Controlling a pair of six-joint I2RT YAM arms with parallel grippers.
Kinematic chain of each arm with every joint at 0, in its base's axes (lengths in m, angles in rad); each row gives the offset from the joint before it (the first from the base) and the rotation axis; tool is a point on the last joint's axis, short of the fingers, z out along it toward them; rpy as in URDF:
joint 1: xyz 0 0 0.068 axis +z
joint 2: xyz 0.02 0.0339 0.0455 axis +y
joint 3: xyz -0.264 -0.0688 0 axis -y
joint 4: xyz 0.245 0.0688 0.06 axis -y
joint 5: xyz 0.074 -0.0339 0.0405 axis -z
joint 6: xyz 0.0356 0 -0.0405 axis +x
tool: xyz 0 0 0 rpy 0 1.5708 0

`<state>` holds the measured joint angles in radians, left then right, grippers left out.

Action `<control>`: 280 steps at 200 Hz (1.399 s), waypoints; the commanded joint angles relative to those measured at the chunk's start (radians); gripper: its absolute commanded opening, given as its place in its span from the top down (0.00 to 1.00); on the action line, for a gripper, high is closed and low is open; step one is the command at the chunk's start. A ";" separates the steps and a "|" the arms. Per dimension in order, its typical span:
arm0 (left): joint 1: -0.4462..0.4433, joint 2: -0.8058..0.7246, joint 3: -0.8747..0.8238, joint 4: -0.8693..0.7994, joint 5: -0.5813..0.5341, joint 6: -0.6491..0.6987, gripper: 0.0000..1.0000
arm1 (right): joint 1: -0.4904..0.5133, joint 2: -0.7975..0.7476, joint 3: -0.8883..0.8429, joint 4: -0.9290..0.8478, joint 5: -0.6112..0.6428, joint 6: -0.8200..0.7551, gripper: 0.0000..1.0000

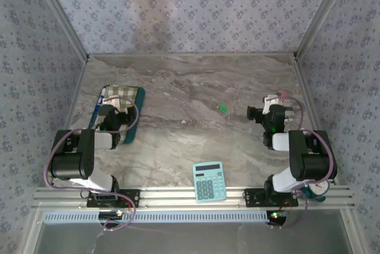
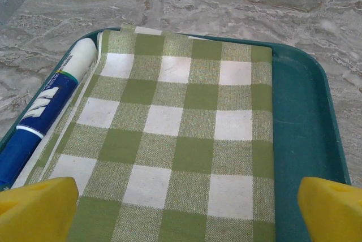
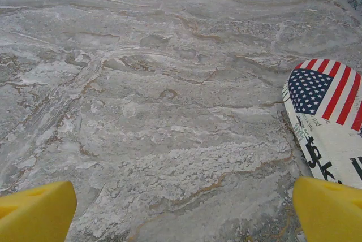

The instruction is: Remove the keys from the keyring

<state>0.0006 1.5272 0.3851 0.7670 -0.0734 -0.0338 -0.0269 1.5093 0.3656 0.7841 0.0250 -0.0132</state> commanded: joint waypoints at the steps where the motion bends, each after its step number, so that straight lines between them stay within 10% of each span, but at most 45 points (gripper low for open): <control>1: 0.011 0.008 0.028 0.048 0.021 0.012 0.01 | -0.007 0.015 0.024 0.029 -0.011 -0.016 0.00; 232: 0.013 0.007 0.031 0.048 0.022 0.007 0.01 | -0.008 0.006 0.030 0.017 -0.009 -0.013 0.00; 280: 0.013 -0.113 0.196 -0.322 -0.052 -0.019 0.01 | 0.012 -0.198 0.180 -0.349 0.016 0.013 0.00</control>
<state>0.0067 1.4944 0.4889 0.6182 -0.0788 -0.0349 -0.0208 1.4227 0.4625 0.5915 0.0219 -0.0238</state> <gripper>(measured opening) 0.994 0.992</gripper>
